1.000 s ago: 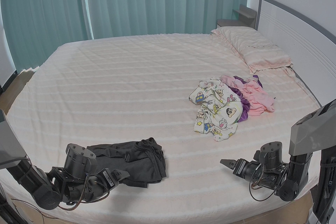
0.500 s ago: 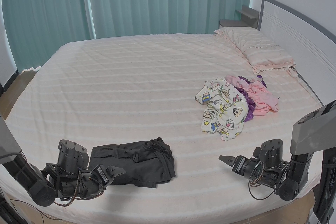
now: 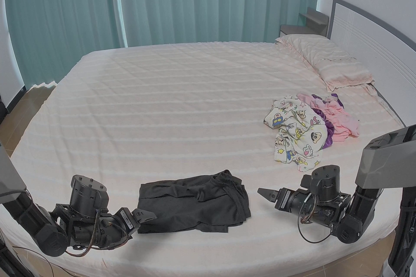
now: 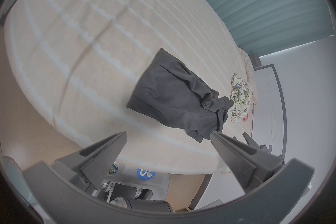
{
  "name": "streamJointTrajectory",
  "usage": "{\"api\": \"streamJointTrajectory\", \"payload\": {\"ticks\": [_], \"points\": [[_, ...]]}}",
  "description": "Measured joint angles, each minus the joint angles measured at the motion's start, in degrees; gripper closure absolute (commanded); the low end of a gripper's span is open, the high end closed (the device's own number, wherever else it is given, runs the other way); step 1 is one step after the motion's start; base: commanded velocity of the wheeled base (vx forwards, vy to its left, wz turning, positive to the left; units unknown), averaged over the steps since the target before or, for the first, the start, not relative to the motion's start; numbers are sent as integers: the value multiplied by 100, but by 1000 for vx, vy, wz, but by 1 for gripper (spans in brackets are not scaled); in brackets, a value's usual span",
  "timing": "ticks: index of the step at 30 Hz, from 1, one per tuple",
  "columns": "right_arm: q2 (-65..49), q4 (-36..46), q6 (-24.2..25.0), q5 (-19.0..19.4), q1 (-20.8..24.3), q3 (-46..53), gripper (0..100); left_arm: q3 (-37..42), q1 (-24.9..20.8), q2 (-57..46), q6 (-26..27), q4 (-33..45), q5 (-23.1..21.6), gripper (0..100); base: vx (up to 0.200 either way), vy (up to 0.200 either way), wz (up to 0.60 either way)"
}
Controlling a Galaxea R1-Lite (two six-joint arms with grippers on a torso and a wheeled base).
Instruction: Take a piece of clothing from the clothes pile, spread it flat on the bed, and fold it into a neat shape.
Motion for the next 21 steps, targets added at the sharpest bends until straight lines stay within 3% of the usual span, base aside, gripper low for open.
{"api": "streamJointTrajectory", "payload": {"ticks": [7, 21], "points": [[-133, 745, -95, -20, 271, -735, 0, 26, 4, 0, 0, -2, -61, 0, 0, 0, 0], [204, 1501, -900, 106, 795, -1825, 0, 33, 26, 35, 2, -5, -77, 0, 0, 0, 0]]}}
